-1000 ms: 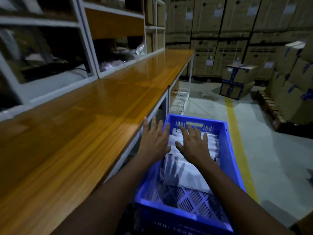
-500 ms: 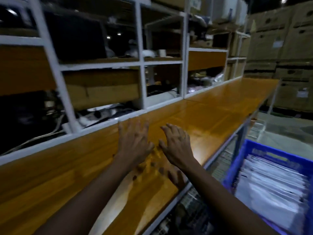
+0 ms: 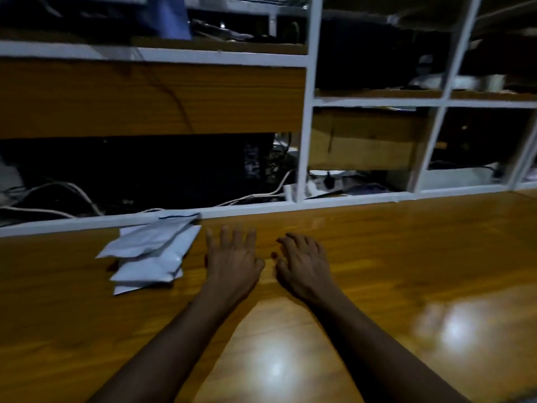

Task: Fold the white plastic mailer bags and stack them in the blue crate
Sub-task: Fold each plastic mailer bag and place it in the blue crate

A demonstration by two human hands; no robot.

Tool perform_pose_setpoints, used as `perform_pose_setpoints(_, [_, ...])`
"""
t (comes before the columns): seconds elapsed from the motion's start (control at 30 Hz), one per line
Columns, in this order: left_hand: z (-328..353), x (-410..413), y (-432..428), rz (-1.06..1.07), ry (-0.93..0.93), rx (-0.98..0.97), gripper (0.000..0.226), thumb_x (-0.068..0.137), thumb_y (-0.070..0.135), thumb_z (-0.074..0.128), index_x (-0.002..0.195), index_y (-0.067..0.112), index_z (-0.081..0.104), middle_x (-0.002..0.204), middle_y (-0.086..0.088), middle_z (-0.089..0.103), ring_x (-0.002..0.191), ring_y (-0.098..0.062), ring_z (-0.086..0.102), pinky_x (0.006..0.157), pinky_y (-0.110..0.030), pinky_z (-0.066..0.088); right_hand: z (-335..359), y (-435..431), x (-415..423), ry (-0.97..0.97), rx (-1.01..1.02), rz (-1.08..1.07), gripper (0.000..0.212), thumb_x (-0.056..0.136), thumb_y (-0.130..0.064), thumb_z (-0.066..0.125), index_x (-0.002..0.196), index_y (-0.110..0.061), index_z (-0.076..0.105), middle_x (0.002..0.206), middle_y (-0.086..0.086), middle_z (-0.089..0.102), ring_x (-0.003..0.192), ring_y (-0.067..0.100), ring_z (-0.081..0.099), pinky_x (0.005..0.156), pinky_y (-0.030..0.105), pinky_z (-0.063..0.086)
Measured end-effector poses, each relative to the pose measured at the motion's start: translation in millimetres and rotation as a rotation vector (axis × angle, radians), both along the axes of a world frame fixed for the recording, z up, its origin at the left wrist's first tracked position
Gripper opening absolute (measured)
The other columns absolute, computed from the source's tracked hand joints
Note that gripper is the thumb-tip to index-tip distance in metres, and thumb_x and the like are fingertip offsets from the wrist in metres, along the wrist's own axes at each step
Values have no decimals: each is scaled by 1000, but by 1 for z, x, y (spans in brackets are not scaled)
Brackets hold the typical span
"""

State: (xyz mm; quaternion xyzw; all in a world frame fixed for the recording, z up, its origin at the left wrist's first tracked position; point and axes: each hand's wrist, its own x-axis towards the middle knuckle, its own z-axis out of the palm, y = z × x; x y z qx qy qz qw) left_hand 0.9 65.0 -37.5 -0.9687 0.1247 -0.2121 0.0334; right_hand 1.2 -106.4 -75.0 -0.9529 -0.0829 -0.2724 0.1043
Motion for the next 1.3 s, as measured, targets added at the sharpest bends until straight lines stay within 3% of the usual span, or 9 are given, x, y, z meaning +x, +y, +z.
perform_pose_setpoints(0.3, [20, 65, 62, 296, -2, 2, 65, 98, 36, 47, 155, 20, 19, 161, -17, 21, 144, -46, 20, 113, -66, 18, 5, 28, 44, 34, 9, 38, 40, 97, -44, 42, 131, -25, 53, 138, 5, 53, 124, 27, 47, 98, 46, 39])
perform_pose_setpoints(0.4, [28, 77, 83, 398, 72, 47, 64, 96, 37, 53, 152, 16, 28, 155, -21, 30, 137, -50, 32, 109, -66, 24, 4, 26, 48, 44, 22, 26, 46, 97, -46, 37, 134, -24, 51, 141, 5, 51, 127, 27, 45, 99, 45, 38])
perform_pose_setpoints(0.5, [35, 74, 102, 361, 52, 101, 35, 90, 27, 59, 125, 19, 59, 124, -11, 60, 119, -40, 52, 106, -52, 33, 3, 25, 48, 38, 35, 32, 47, 96, -46, 37, 135, -24, 52, 141, 5, 52, 126, 27, 46, 99, 45, 38])
perform_pose_setpoints(0.67, [29, 72, 118, 274, -90, 83, 8, 81, 6, 66, 85, 11, 69, 89, -13, 65, 101, -41, 57, 103, -55, 33, 4, 22, 47, 59, 67, 29, 51, 96, -48, 35, 137, -24, 50, 143, 4, 49, 129, 25, 42, 102, 45, 36])
perform_pose_setpoints(0.77, [27, 75, 113, 324, -24, 89, 31, 90, 29, 62, 117, 14, 65, 122, -14, 61, 123, -43, 46, 110, -62, 22, 4, 20, 44, 73, 92, 34, 52, 95, -48, 34, 138, -24, 50, 144, 4, 48, 131, 25, 41, 104, 45, 35])
perform_pose_setpoints(0.87, [17, 80, 113, 471, 61, 120, 76, 90, 55, 58, 151, 16, 32, 156, -22, 28, 139, -52, 26, 108, -72, 16, 4, 17, 40, 78, 98, 31, 48, 97, -47, 37, 138, -25, 50, 144, 4, 48, 131, 25, 41, 104, 45, 35])
perform_pose_setpoints(1.0, [4, 78, 112, 517, 96, 109, 85, 85, 47, 68, 154, 17, 27, 160, -21, 19, 140, -57, 20, 106, -77, 17, 3, 14, 36, 90, 98, 26, 44, 101, -45, 42, 141, -25, 47, 147, 5, 45, 133, 25, 39, 107, 45, 34])
perform_pose_setpoints(1.13, [0, 68, 112, 475, 24, 114, 45, 82, 22, 69, 126, 24, 64, 156, -18, 33, 140, -57, 20, 102, -83, 9, 4, 13, 32, 90, 102, 29, 44, 102, -45, 41, 141, -25, 47, 147, 4, 45, 133, 24, 39, 106, 44, 33])
perform_pose_setpoints(1.3, [-2, 70, 130, 335, -155, 98, 17, 70, 2, 75, 83, 12, 76, 131, -22, 61, 129, -59, 39, 98, -84, 15, 6, 12, 30, 84, 120, 27, 44, 101, -44, 42, 141, -26, 47, 147, 3, 45, 132, 24, 40, 106, 44, 33])
